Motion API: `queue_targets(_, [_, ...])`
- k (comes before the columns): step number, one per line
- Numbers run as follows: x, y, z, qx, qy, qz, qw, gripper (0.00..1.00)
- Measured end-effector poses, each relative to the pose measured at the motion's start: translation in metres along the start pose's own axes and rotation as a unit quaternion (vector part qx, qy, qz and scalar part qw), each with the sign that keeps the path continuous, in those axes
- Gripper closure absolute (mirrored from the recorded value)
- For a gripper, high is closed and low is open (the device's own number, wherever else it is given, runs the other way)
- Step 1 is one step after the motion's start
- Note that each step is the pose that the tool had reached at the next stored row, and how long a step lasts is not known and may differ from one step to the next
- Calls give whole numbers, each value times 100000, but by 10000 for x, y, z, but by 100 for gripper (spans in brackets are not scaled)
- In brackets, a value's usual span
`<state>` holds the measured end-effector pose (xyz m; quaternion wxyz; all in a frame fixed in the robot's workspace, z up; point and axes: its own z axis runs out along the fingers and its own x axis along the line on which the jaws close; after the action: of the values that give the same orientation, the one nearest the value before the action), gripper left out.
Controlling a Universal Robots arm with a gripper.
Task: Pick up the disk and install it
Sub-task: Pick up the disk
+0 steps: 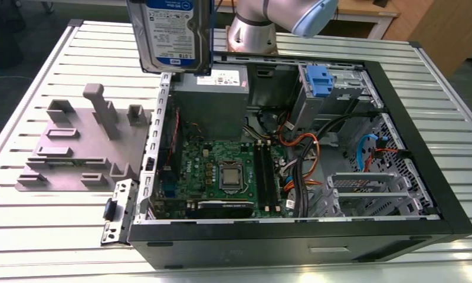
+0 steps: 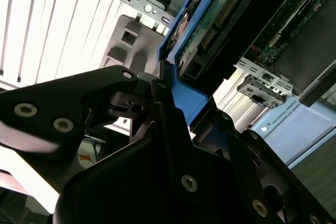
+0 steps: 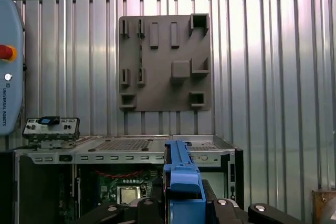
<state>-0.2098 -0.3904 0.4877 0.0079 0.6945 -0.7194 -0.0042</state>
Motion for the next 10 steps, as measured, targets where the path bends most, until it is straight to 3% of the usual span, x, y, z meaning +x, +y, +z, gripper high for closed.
queue_targets(6, [39, -14, 1, 2, -4, 0, 100000, 63])
queue_targets(10, [39, -77, -1, -1, 1, -4, 100000, 63])
